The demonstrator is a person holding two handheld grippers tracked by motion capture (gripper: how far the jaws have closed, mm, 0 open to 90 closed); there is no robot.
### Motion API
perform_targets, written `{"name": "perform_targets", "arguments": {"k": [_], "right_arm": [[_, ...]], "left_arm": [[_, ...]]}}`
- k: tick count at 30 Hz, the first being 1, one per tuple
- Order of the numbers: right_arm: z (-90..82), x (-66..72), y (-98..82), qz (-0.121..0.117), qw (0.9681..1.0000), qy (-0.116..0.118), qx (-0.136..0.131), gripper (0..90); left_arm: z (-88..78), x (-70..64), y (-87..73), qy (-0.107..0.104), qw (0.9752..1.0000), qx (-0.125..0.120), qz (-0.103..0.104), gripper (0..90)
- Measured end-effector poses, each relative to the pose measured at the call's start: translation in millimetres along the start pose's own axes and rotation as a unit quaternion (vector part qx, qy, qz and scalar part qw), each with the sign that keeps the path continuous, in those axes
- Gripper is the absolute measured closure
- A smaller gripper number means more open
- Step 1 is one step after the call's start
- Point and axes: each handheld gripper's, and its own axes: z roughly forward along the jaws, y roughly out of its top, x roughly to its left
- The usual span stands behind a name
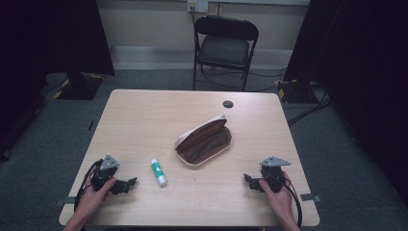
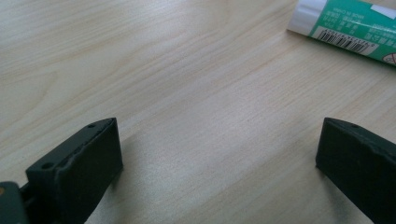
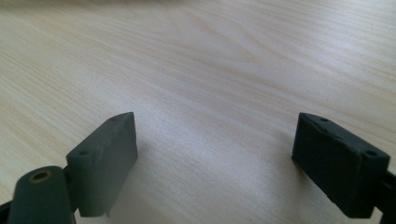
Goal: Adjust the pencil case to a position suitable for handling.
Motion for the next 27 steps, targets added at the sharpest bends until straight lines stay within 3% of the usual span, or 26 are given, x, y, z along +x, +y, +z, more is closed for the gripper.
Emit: {"name": "perform_targets", "arguments": {"k": [20,27], "right_arm": [[-0.4,-0.5,0.5,-0.005,1.0000,0.007,0.001,14.1],[-1.1,0.0,2.2,-0.013,0.9996,0.024,-0.001,22.6]], "left_arm": [[0.0,0.3,0.2,-0.001,1.0000,0.000,0.001,0.0],[0.1,0.3,0.2,-0.001,1.0000,0.000,0.001,0.0]]}}
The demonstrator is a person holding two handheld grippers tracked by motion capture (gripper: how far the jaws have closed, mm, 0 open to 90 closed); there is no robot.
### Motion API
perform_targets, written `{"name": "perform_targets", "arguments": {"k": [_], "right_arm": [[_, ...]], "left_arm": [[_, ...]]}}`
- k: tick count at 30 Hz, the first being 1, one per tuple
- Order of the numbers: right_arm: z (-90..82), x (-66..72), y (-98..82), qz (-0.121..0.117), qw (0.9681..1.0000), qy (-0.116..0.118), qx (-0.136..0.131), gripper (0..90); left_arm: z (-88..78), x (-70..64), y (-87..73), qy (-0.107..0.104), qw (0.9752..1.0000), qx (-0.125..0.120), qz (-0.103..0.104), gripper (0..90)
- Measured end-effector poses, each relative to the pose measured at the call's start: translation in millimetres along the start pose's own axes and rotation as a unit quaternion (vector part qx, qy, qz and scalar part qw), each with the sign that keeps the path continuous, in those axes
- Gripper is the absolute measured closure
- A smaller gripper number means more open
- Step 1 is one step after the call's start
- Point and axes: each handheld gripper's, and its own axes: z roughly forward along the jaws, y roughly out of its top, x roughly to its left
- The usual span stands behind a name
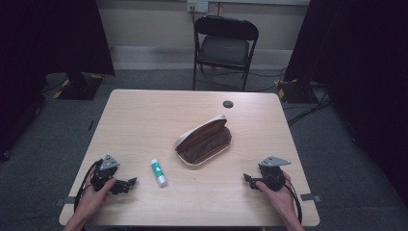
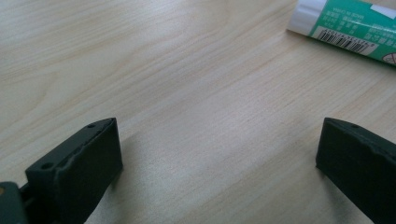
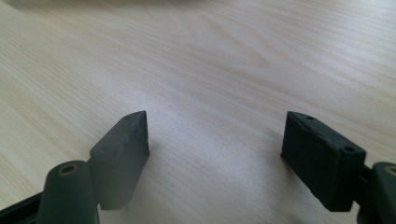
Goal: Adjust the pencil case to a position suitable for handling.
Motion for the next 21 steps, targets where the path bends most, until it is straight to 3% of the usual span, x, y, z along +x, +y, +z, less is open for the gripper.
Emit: {"name": "perform_targets", "arguments": {"k": [5,14,21], "right_arm": [[-1.4,-0.1,2.1,0.009,0.9997,0.024,0.002,27.0],[-6.8,8.4,14.3,-0.009,0.9978,0.064,-0.012,33.7],[-4.7,16.5,20.3,-0.017,0.9959,0.089,-0.008,39.2]], "left_arm": [[0.0,0.0,0.0,0.000,1.0000,0.000,0.000,0.0],[0.0,0.0,0.0,0.000,1.0000,0.000,0.000,0.0],[0.0,0.0,0.0,0.000,1.0000,0.000,0.000,0.0]]}}
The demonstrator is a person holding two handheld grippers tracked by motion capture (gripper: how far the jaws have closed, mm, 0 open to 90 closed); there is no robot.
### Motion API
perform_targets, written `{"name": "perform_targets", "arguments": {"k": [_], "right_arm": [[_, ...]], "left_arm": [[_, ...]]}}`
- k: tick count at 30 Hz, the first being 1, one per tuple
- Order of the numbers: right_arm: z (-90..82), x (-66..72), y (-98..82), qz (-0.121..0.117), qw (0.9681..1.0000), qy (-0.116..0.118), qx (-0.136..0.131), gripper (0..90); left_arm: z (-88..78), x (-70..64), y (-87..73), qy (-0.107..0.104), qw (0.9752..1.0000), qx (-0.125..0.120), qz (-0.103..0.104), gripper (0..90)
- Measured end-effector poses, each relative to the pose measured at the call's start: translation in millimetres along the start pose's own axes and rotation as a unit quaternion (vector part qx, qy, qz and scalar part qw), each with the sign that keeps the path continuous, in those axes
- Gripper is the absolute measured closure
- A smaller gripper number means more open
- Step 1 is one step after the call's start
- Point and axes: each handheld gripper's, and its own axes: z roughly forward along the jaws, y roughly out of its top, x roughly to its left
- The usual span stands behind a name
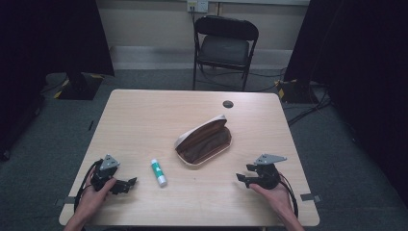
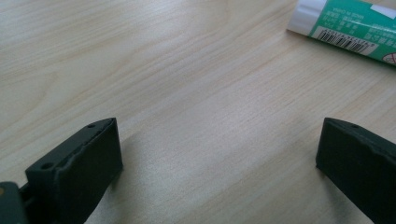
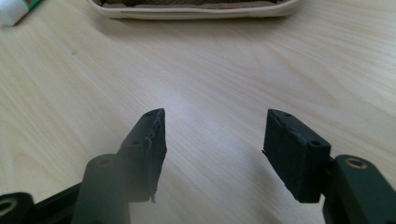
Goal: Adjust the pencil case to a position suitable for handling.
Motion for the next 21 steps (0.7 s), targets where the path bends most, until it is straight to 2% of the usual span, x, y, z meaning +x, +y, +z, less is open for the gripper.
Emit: {"name": "perform_targets", "arguments": {"k": [3,9,20,21], "right_arm": [[1.0,5.4,4.2,-0.012,0.9998,0.008,0.011,41.4],[1.7,6.9,9.3,-0.020,0.9997,0.014,0.010,44.0],[14.7,1.9,41.0,-0.027,0.9989,0.036,-0.009,45.3],[17.7,1.6,48.8,-0.030,0.9986,0.040,-0.015,45.4]], "left_arm": [[0.0,0.0,0.0,0.000,1.0000,0.000,0.000,0.0],[0.0,0.0,0.0,0.000,1.0000,0.000,0.000,0.0],[0.0,0.0,0.0,0.000,1.0000,0.000,0.000,0.0],[0.0,0.0,0.0,0.000,1.0000,0.000,0.000,0.0]]}}
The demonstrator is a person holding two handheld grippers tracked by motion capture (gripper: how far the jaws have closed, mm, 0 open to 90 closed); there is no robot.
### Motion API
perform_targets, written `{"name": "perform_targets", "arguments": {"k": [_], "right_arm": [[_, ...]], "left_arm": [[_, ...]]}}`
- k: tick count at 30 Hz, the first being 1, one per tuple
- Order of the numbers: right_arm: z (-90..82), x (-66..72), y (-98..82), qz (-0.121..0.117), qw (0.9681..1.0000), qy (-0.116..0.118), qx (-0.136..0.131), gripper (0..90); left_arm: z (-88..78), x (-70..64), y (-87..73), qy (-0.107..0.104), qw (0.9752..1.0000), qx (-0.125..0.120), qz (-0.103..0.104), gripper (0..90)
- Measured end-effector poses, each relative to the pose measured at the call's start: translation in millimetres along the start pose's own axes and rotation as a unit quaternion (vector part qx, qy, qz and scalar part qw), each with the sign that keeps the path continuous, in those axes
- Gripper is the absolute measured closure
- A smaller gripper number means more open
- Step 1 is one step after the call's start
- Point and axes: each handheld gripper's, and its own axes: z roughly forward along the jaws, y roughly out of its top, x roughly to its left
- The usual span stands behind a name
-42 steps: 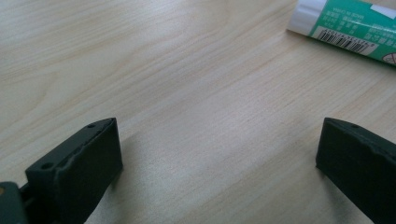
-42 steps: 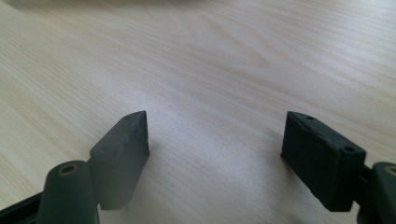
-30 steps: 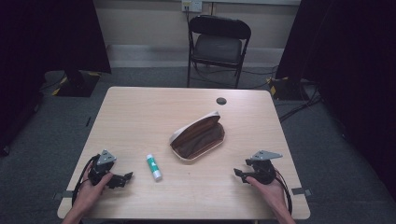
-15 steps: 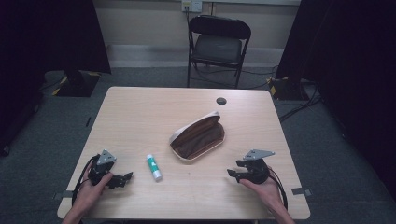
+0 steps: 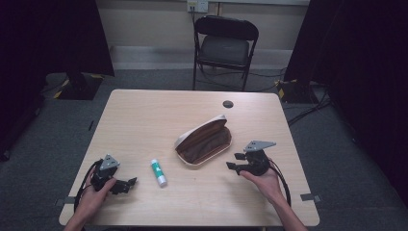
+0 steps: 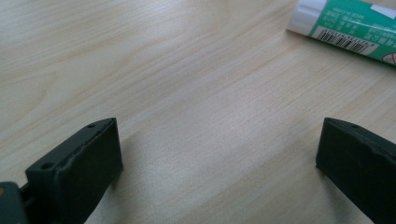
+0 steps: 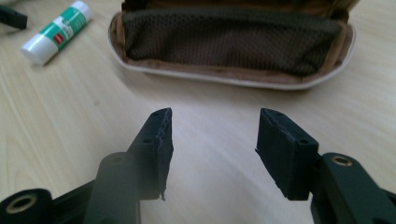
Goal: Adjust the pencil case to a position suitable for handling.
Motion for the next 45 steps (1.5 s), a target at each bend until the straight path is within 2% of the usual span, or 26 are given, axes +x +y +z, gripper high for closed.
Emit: {"name": "perform_targets", "arguments": {"k": [5,13,15,17,18,22,24,27,29,32,33,36,38,41,45], "right_arm": [[8.1,-2.6,13.1,-0.007,1.0000,0.004,-0.003,45.5],[25.4,-5.4,38.7,-0.014,0.9996,0.024,-0.010,44.6],[34.8,-5.6,48.3,-0.030,0.9993,0.024,-0.002,44.1],[37.4,-6.0,50.0,-0.032,0.9991,0.026,-0.004,44.2],[46.9,-6.5,53.4,-0.036,0.9990,0.025,0.000,42.4],[60.4,-7.3,57.2,-0.044,0.9988,0.021,0.000,39.8],[64.5,-8.8,61.3,-0.044,0.9987,0.028,0.004,38.6],[65.9,-9.9,66.6,-0.049,0.9986,0.020,-0.005,37.4],[68.9,-15.6,73.3,-0.046,0.9986,0.026,-0.001,35.4],[70.8,-18.4,77.1,-0.045,0.9987,0.023,-0.007,34.4],[74.0,-19.0,80.1,-0.043,0.9985,0.034,0.001,32.5],[80.8,-22.0,82.5,-0.055,0.9981,0.027,0.011,29.7],[84.9,-25.0,82.6,-0.054,0.9982,0.025,0.002,28.2],[91.5,-26.8,79.4,-0.057,0.9979,0.028,0.013,27.4],[98.2,-30.1,76.1,-0.057,0.9982,0.018,0.010,25.2]], "left_arm": [[0.0,0.0,0.0,0.000,1.0000,0.000,0.000,0.0],[0.0,-0.1,0.0,0.000,1.0000,0.000,0.000,0.0],[0.0,-0.1,0.0,0.000,1.0000,0.000,0.000,0.0],[0.0,0.0,0.0,0.000,1.0000,0.000,0.000,0.0],[0.0,-0.1,0.0,0.000,1.0000,0.000,0.000,0.0],[-0.3,-0.3,-0.2,0.001,1.0000,0.001,0.001,0.0],[-0.3,-0.5,-0.3,0.002,1.0000,0.000,0.000,0.1],[-0.3,-0.5,-0.3,0.002,1.0000,0.000,0.000,0.1],[-0.3,-0.4,-0.2,0.002,1.0000,0.000,0.000,0.1],[-0.4,-0.4,-0.2,0.002,1.0000,0.001,0.000,0.1],[-0.3,-0.4,-0.2,0.002,1.0000,0.000,0.000,0.0],[0.0,-0.2,-0.1,-0.001,1.0000,0.000,0.000,0.0],[-0.2,-0.3,0.0,0.000,1.0000,0.001,0.000,0.0],[-0.3,-0.1,0.0,0.000,1.0000,0.002,0.001,0.0],[-0.3,-0.2,0.0,0.000,1.0000,0.002,0.000,0.0]]}}
